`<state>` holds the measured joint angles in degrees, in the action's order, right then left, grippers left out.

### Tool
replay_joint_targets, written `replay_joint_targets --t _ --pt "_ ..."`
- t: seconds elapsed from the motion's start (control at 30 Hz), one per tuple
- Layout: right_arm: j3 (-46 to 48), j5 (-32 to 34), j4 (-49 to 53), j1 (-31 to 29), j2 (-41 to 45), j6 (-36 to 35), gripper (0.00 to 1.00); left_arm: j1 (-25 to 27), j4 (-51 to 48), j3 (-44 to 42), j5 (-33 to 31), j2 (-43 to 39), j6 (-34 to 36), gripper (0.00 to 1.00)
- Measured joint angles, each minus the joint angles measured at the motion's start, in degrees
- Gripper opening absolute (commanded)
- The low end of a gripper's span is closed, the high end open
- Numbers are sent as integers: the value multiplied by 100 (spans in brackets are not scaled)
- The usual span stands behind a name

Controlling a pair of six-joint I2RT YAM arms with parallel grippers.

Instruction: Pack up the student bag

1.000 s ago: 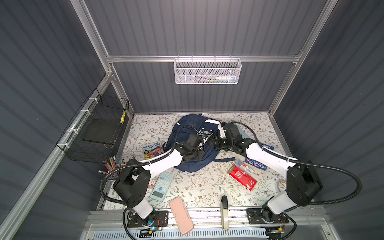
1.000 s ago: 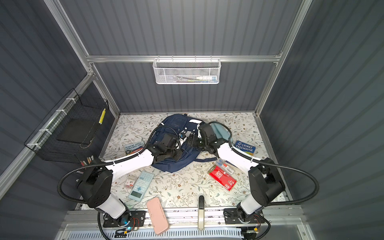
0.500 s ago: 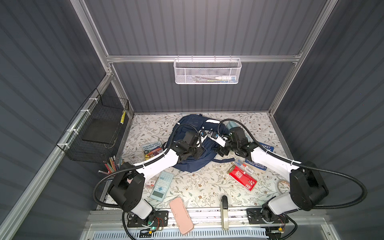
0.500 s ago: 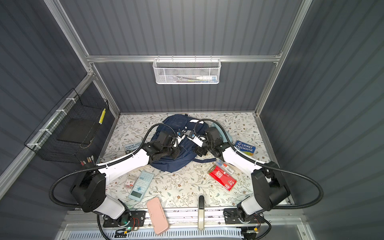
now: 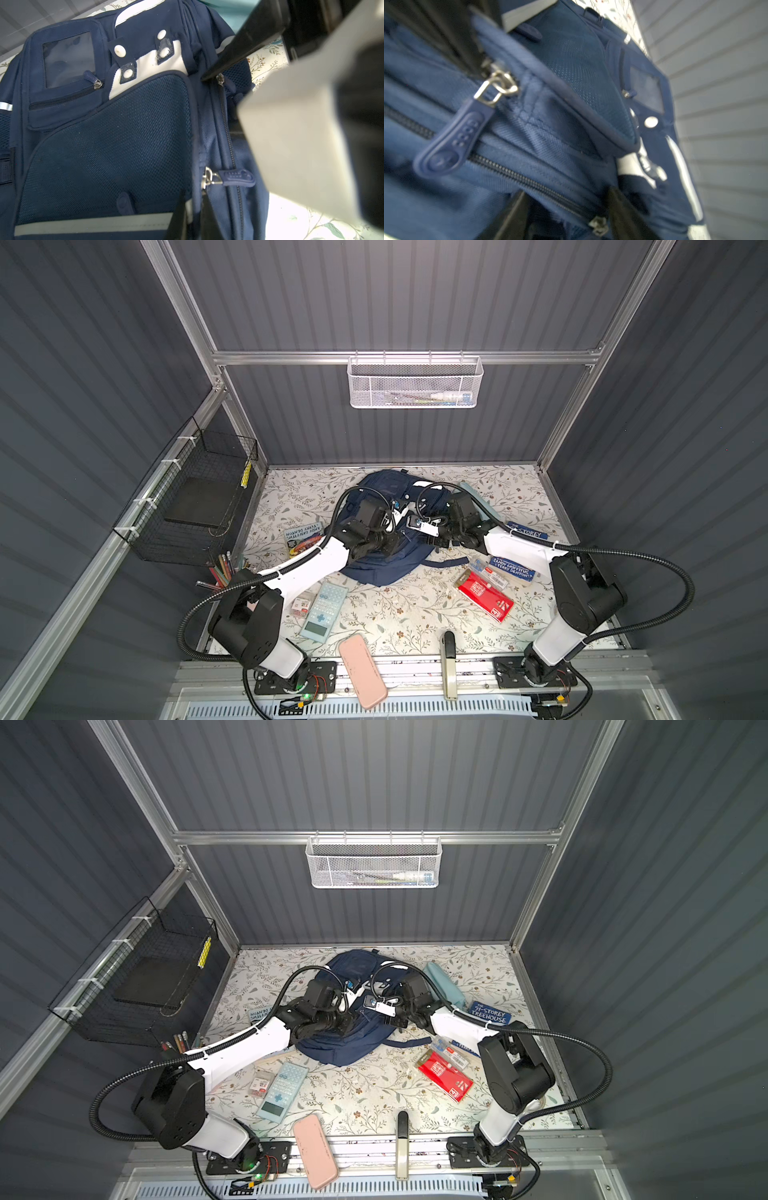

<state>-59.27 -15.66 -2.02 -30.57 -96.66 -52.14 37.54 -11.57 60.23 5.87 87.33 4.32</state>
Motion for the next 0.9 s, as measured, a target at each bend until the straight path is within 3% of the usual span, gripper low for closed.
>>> replay_joint_targets --t 0.07,0.13,0.17,0.2,0.23,0.27,0.3,0.43,0.5,0.6,0.7,0.9 --pt "4 37 -144 -26 -24 -52 0 -17 17 0 20 0 -24 0" --pt "35 61 -258 -46 -24 -79 0 -66 72 0 22 0 -87 0" --pt "42 74 -280 -50 -24 -81 0 -101 81 2 39 0 -131 14" --pt "42 92 -284 -50 -24 -79 0 -138 85 2 68 7 -199 48" --pt "42 111 -273 -50 -24 -59 0 -184 116 2 109 15 -278 68" --pt "42 129 -229 -44 -22 -11 0 -245 205 15 144 17 -404 79" --pt "35 153 -151 -31 -22 81 0 -278 282 44 173 17 -531 84" --pt "-343 173 511 28 -42 708 0 -317 363 219 -170 -157 -1119 84" --pt "-717 181 883 50 -42 1110 0 -201 302 201 -625 -555 -1471 78" --pt "-1147 197 1156 55 -42 1639 0 356 560 -111 -968 -1386 -2065 70" --pt "-1298 195 1316 52 -42 2044 0 907 1062 -678 -984 -1829 -2750 69" --pt "-1320 98 1799 52 -42 2697 0 1198 1742 -1687 -1036 -1084 -3689 64"
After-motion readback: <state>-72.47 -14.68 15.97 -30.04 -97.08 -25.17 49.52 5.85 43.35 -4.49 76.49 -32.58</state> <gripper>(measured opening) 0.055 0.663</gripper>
